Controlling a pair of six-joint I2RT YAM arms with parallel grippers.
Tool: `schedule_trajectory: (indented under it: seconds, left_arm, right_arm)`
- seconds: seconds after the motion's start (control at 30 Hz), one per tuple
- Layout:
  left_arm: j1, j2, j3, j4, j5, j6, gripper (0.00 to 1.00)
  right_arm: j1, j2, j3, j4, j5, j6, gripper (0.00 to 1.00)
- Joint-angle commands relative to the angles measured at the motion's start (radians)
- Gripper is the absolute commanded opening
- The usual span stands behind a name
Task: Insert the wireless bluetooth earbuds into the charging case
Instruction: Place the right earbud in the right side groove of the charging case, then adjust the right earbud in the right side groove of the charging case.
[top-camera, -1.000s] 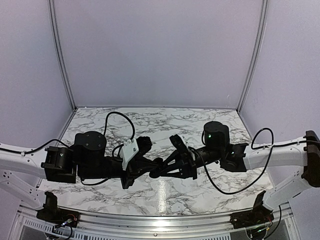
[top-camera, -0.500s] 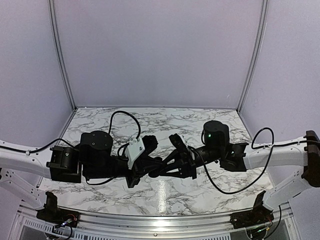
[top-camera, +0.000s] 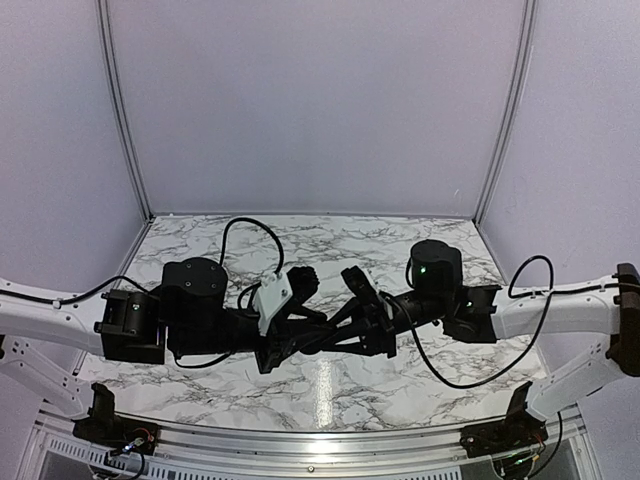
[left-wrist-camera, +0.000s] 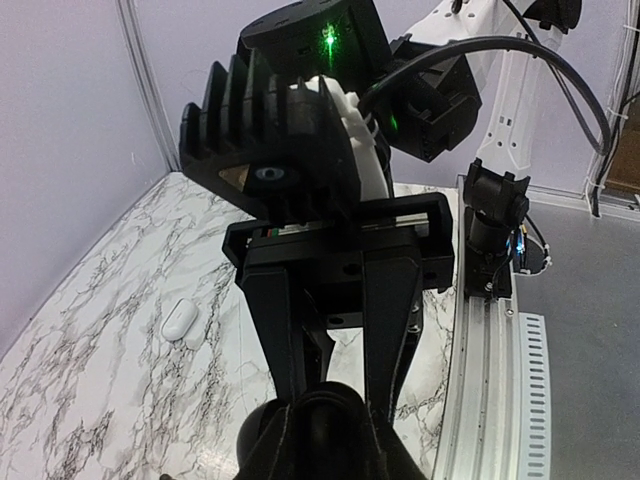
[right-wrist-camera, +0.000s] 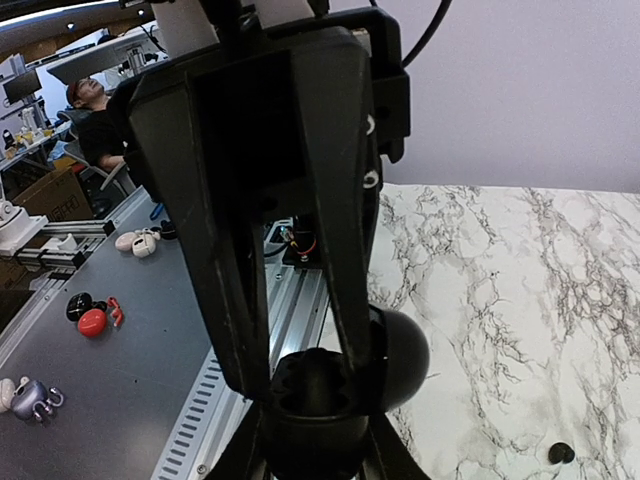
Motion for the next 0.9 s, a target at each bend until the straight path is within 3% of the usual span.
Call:
schedule_trajectory:
  seconds: [0.0,0.2,0.4,0.7,0.87]
  left_arm:
    - [-0.007,-0.037,0.041,-0.061,-0.004,0.022,0.26]
    - [-0.006,-0.109,0.062,-0.107,0.005,0.026,0.28]
    - [-0.006,-0.157,0.048,-0.154,-0.004,0.010,0.22]
    - [-0.008,-0.058,0.105,-0.261,-0.020,0.018,0.12]
    - [-0.008,-0.030,0.126,-0.300,-0.054,0.038,0.11]
  right_arm:
    - [0.006,-0.038,-0.003,0.054,0.016,-0.003,0.00]
    - [-0.011,-0.022,-0.017,0.074,0.004,0.012,0.00]
    - [-0.027,-0.011,-0.016,0.080,0.010,0.028,0.00]
    - [-0.024,0.025,0.056,-0.073,0.090,-0.009,0.00]
    - [-0.009,0.036,0.089,-0.165,0.143,-0.041,0.00]
